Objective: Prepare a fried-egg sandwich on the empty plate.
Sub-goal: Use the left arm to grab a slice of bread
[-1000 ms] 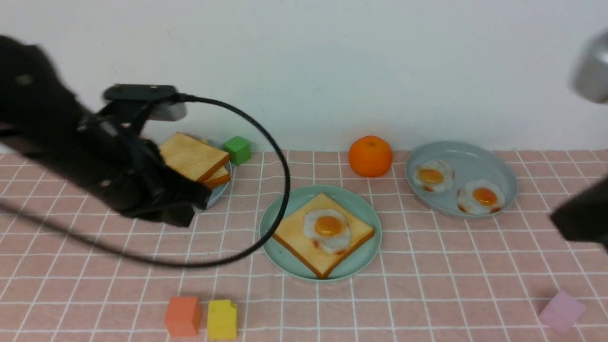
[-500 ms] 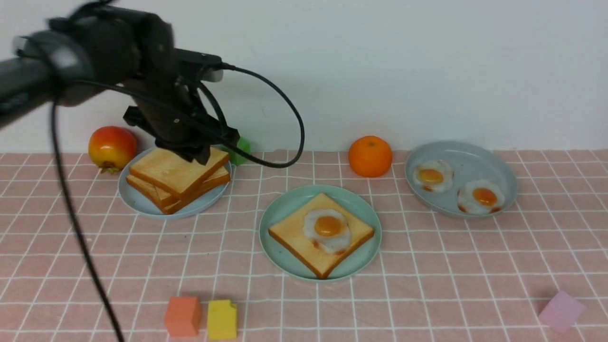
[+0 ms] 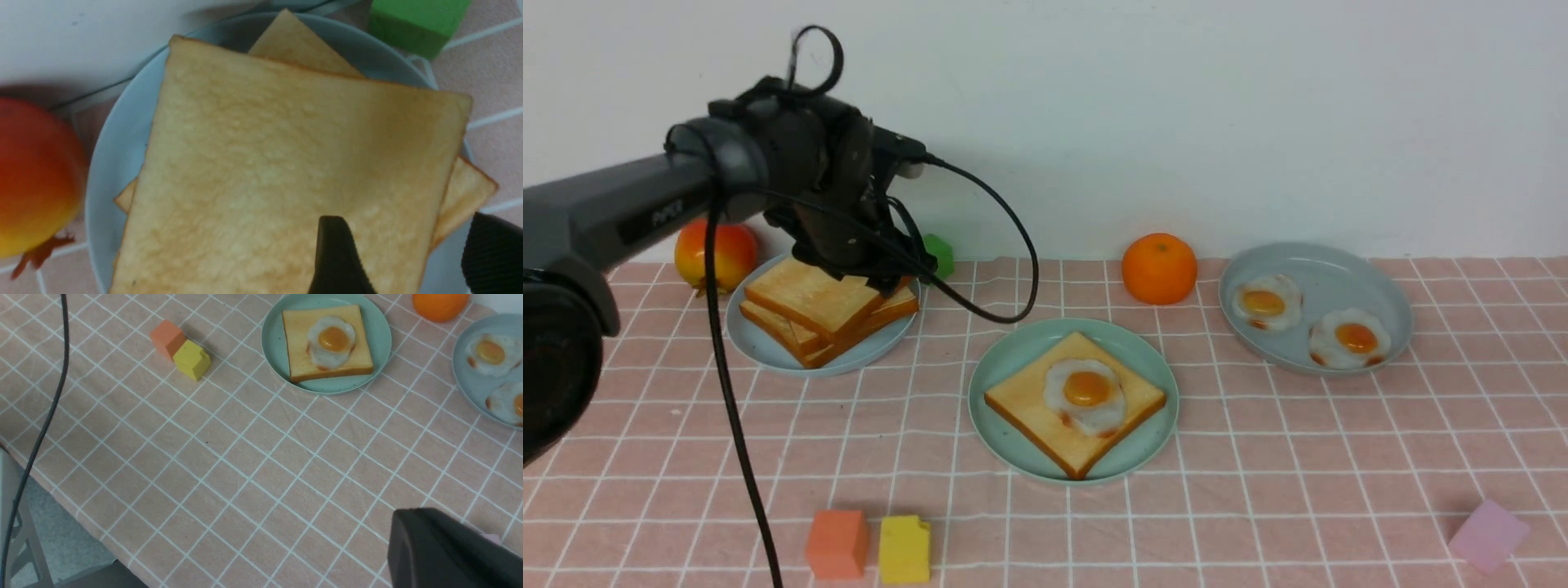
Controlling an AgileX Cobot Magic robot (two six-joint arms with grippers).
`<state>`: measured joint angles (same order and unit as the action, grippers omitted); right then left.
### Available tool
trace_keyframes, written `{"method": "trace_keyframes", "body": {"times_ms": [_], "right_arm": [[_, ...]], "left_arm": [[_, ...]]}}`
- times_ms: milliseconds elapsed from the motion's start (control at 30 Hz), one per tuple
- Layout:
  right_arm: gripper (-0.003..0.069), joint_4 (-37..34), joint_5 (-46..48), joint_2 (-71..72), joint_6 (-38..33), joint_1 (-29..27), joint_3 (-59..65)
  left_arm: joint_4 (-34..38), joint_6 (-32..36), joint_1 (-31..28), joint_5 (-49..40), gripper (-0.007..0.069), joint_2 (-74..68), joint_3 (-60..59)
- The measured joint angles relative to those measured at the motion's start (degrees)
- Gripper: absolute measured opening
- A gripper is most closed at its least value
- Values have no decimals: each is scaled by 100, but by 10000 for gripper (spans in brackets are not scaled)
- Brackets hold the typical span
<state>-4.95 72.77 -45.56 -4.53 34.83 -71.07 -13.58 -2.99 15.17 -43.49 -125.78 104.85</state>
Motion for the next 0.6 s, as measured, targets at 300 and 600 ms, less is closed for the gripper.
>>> {"method": "trace_keyframes", "body": {"times_ms": [300, 600], "right_arm": [[13, -55, 0, 0, 0, 0, 0], [14, -329, 0, 0, 0, 0, 0]], "left_arm": [[-46, -37, 0, 54, 393, -188, 25], [-88, -40, 0, 87, 119, -188, 25]]}}
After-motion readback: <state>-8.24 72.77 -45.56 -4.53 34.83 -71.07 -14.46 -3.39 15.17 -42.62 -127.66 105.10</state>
